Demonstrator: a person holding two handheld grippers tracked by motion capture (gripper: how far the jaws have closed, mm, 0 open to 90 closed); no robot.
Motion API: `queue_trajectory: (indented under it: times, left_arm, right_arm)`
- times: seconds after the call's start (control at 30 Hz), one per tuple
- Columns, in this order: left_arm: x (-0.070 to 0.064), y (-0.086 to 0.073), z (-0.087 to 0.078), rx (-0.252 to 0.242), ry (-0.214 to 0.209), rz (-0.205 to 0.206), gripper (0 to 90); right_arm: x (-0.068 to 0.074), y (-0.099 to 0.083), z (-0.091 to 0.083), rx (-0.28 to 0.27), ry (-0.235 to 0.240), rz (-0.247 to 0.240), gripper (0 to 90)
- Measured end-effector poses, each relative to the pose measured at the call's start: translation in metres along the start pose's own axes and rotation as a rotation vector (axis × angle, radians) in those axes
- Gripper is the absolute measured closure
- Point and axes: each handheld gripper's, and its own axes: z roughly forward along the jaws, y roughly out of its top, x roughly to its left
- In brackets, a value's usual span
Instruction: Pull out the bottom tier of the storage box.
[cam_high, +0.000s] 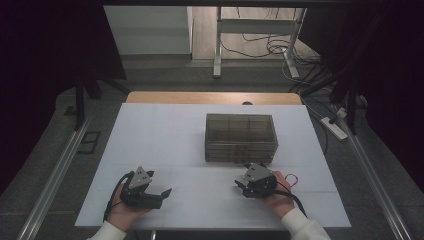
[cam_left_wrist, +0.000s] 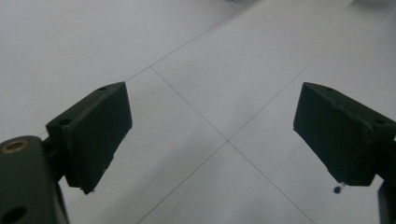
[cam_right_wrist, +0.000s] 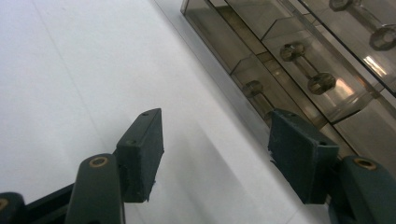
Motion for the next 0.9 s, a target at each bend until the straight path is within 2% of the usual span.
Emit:
queue_trajectory:
  times: [0.1, 0.23, 0.4, 0.53, 0.9]
  left_arm:
    - [0.0, 0.0, 0.0, 0.0, 0.0, 0.001, 10.7]
    - [0.0, 0.0, 0.0, 0.0, 0.0, 0.001, 10.7]
    - [0.0, 0.0, 0.0, -0.001, 0.001, 0.0, 10.7]
    - [0.0, 0.0, 0.0, -0.002, 0.001, 0.0, 10.7]
    - [0.0, 0.0, -0.001, -0.005, -0.001, -0.003, 10.7]
  right_arm:
    - [-0.003, -0.002, -0.003, -0.028, 0.032, 0.049, 35.3]
    - [-0.006, -0.005, -0.005, -0.037, 0.055, 0.081, 34.8]
    - [-0.011, -0.009, -0.01, -0.042, 0.059, 0.104, 34.6]
    - [-0.014, -0.012, -0.016, -0.053, 0.054, 0.102, 34.6]
    - [-0.024, -0.027, -0.031, -0.056, 0.043, 0.165, 33.4]
